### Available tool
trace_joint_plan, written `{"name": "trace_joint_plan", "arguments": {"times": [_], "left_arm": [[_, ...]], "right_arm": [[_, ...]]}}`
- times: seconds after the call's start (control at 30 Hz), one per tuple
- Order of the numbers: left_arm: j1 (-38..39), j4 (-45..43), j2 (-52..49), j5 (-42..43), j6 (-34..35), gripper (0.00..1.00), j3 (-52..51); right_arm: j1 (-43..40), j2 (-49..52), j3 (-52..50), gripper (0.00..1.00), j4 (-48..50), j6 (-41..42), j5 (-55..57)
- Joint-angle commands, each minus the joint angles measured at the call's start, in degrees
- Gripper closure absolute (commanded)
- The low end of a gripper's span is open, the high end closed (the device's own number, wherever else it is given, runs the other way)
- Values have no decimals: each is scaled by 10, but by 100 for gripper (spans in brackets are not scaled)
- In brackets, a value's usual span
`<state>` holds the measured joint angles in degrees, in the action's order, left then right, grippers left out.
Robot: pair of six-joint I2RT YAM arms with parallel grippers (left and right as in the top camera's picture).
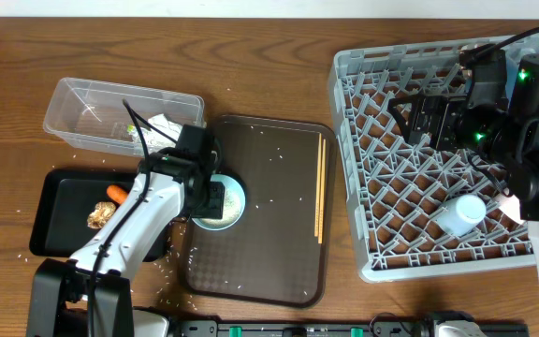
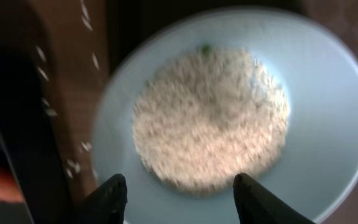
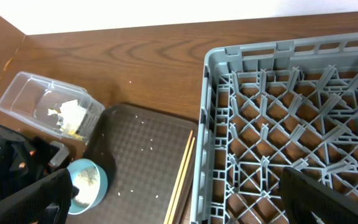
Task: Sort waste into correct bins and load items into the dishwasher rack
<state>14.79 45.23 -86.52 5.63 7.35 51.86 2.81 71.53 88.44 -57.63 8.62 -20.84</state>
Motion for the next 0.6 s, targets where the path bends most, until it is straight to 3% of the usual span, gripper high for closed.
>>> {"name": "trace_joint_plan", "arguments": {"times": [0.0,0.37,0.57], "left_arm": [[-3,17,12,5,-14,44,42],[-3,13,-2,-79,-6,44,30],[-4,-16,-50,-62,6,44,26]], "right_arm": [[6,-1,6,1,0,8,3],[6,-1,6,1,6,8,3],[6,0,6,1,12,8,3]]}}
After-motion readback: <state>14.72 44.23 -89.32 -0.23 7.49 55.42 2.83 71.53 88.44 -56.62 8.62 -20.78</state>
